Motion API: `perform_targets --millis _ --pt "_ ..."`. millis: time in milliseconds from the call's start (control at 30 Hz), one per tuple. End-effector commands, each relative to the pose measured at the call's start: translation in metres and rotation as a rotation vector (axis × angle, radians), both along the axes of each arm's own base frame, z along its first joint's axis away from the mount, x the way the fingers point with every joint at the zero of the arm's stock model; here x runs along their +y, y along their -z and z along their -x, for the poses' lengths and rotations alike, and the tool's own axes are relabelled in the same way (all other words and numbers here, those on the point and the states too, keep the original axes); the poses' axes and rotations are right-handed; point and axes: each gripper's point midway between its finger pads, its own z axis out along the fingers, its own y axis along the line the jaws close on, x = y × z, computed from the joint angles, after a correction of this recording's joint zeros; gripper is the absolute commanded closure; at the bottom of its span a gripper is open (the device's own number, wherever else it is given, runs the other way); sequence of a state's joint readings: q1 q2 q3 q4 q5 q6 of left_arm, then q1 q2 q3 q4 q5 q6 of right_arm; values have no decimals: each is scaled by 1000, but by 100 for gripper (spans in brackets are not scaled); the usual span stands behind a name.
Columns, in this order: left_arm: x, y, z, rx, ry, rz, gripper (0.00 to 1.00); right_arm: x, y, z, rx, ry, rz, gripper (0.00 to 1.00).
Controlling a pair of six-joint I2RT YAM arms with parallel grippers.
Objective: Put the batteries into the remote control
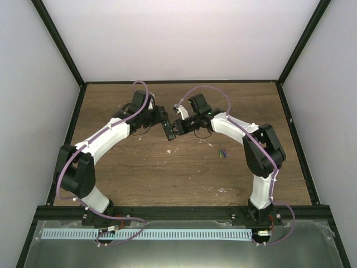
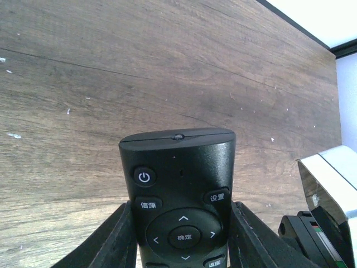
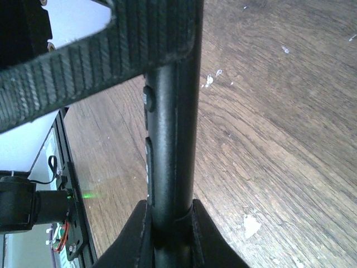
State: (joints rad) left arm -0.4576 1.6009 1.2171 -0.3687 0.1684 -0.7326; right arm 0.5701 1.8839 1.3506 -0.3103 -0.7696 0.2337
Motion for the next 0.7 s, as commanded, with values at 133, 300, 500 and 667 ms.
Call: perform_targets --millis 133,300,500,667 --pt "-5 -7 -5 -26 -25 40 13 7 -11 -6 -63 -5 17 99" --pt "11 -25 -5 -67 -105 32 0 -13 -3 -19 -136 89 150 99" --pt "46 -82 -11 -198 -174 23 0 -57 -8 -41 -308 255 356 99" --pt "71 -129 -11 -283 -222 92 2 -92 -30 -59 -540 399 528 99"
